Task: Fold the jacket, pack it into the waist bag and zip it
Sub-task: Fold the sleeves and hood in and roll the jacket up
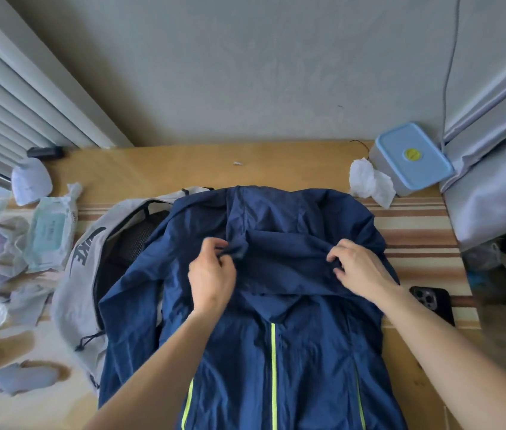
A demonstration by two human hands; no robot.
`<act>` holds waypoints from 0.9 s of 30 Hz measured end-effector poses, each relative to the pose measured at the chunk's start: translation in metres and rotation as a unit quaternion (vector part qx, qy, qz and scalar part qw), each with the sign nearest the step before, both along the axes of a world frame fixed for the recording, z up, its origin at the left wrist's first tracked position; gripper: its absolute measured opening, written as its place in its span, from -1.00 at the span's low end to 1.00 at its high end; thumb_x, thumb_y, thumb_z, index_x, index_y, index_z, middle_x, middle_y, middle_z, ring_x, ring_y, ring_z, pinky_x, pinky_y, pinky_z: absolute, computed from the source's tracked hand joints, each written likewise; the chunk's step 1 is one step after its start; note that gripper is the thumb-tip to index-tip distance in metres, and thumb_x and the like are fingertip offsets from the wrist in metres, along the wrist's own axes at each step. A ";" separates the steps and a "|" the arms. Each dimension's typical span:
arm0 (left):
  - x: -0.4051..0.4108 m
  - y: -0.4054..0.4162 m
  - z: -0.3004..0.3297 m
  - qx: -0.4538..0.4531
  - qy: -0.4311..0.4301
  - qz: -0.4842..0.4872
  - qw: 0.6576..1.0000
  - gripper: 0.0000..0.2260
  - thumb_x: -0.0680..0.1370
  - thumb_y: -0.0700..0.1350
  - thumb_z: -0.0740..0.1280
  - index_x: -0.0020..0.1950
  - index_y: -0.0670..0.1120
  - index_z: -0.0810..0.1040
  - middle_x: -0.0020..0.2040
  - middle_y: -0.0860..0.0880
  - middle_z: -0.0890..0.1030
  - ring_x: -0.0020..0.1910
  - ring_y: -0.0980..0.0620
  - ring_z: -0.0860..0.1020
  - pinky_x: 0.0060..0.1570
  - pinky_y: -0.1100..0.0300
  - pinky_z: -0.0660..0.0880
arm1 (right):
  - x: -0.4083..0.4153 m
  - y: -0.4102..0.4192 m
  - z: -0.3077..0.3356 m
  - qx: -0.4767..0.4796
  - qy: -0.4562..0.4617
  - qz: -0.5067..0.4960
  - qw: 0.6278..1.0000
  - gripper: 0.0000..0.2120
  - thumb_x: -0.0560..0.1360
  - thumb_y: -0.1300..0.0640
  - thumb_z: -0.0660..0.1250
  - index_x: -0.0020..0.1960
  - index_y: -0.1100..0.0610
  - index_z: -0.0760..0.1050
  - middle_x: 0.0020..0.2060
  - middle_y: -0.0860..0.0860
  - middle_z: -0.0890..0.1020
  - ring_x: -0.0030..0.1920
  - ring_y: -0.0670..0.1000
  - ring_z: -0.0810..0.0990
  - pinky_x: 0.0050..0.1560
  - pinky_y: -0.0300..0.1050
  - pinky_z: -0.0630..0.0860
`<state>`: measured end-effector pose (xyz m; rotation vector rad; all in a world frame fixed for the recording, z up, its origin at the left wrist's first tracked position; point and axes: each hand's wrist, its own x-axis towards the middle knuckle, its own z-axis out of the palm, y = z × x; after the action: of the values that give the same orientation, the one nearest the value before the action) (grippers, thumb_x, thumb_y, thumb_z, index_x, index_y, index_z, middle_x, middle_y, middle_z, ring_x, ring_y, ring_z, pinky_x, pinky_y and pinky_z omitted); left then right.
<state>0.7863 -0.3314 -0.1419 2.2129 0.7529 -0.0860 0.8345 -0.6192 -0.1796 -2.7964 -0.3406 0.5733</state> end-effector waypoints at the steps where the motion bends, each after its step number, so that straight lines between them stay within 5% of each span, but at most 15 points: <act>1: 0.005 0.011 0.010 -0.025 -0.015 0.046 0.999 -0.78 0.57 -0.22 0.22 0.16 -0.03 0.54 -0.04 0.03 0.63 -0.01 -0.06 0.60 -0.02 0.12 0.45 | 0.004 -0.003 -0.001 0.011 -0.018 -0.014 1.000 -0.84 0.49 0.26 0.39 0.06 0.12 0.62 0.08 0.02 0.54 -0.07 0.15 0.65 -0.13 0.00 0.55; 4: 0.017 0.038 0.025 -0.025 -0.012 0.108 0.994 -0.76 0.59 -0.19 0.18 0.25 -0.07 0.44 -0.05 -0.02 0.61 0.03 -0.11 0.54 0.05 -0.01 0.46 | 0.018 -0.013 0.004 0.007 -0.062 -0.060 0.996 -0.81 0.47 0.36 0.37 0.02 0.15 0.61 0.00 0.02 0.50 -0.12 0.14 0.62 -0.22 -0.04 0.48; 7: 0.017 0.047 0.024 0.079 -0.044 0.037 0.995 -0.62 0.53 -0.29 0.18 0.33 -0.05 0.36 0.19 -0.09 0.56 0.16 -0.18 0.50 0.15 -0.10 0.45 | 0.027 -0.005 0.015 0.017 -0.097 -0.110 0.989 -0.77 0.43 0.37 0.38 0.05 0.18 0.59 0.22 0.13 0.45 0.01 0.21 0.60 -0.16 -0.02 0.51; 10: 0.005 0.047 0.004 0.290 -0.048 -0.170 0.941 -0.53 0.56 -0.26 0.23 0.46 0.00 0.41 0.47 -0.16 0.43 0.37 -0.22 0.40 0.32 -0.12 0.39 | 0.017 0.034 0.024 0.051 -0.180 -0.095 0.978 -0.73 0.52 0.16 0.35 0.21 0.18 0.54 0.43 0.21 0.35 0.20 0.22 0.54 0.15 0.09 0.56; 12: -0.002 0.049 -0.005 0.321 -0.005 -0.215 0.922 -0.59 0.62 -0.13 0.23 0.49 -0.03 0.44 0.55 -0.21 0.37 0.52 -0.23 0.32 0.49 -0.15 0.26 | 0.003 0.069 0.023 0.072 -0.187 -0.031 0.979 -0.59 0.59 -0.03 0.26 0.38 0.13 0.46 0.52 0.20 0.29 0.36 0.22 0.42 0.30 0.12 0.47; 14: -0.010 0.057 0.000 0.298 0.013 -0.171 0.939 -0.56 0.64 -0.05 0.24 0.53 -0.03 0.39 0.58 -0.20 0.33 0.56 -0.21 0.28 0.53 -0.14 0.23 | -0.006 0.094 0.010 0.043 -0.114 0.047 0.991 -0.43 0.60 -0.17 0.20 0.54 0.04 0.29 0.60 0.18 0.14 0.52 0.23 0.25 0.42 0.13 0.35; 17: -0.034 0.082 0.023 0.287 -0.010 -0.073 0.955 -0.48 0.56 -0.02 0.36 0.51 -0.02 0.36 0.49 -0.15 0.42 0.42 -0.21 0.40 0.37 -0.14 0.38 | -0.008 0.110 -0.009 -0.054 -0.002 0.062 0.997 -0.26 0.56 -0.20 0.26 0.62 0.02 0.08 0.63 0.17 -0.05 0.61 0.26 0.02 0.54 0.17 0.20; 23: -0.100 0.139 0.038 0.209 0.163 0.044 0.963 -0.37 0.45 0.20 0.41 0.45 0.08 0.28 0.10 -0.12 0.69 0.10 -0.24 0.64 -0.09 -0.01 0.51 | -0.045 0.160 0.014 0.097 -0.119 0.008 0.988 -0.42 0.54 0.01 0.37 0.50 0.15 0.33 0.51 0.21 0.32 0.51 0.24 0.30 0.45 0.12 0.38; 27: -0.111 0.160 0.019 -0.008 0.188 0.141 0.972 -0.81 0.59 -0.02 0.29 0.21 0.05 0.48 -0.33 -0.04 0.74 -0.36 -0.09 0.71 -0.17 -0.06 0.68 | -0.069 0.190 0.022 0.132 -0.095 0.043 0.986 -0.43 0.56 0.03 0.34 0.52 0.09 0.28 0.52 0.17 0.33 0.50 0.21 0.32 0.44 0.09 0.40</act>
<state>0.6750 -0.1713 -0.1224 2.0742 1.2620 -0.3757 0.7657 -0.4288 -0.1580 -2.5927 -0.5360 0.2549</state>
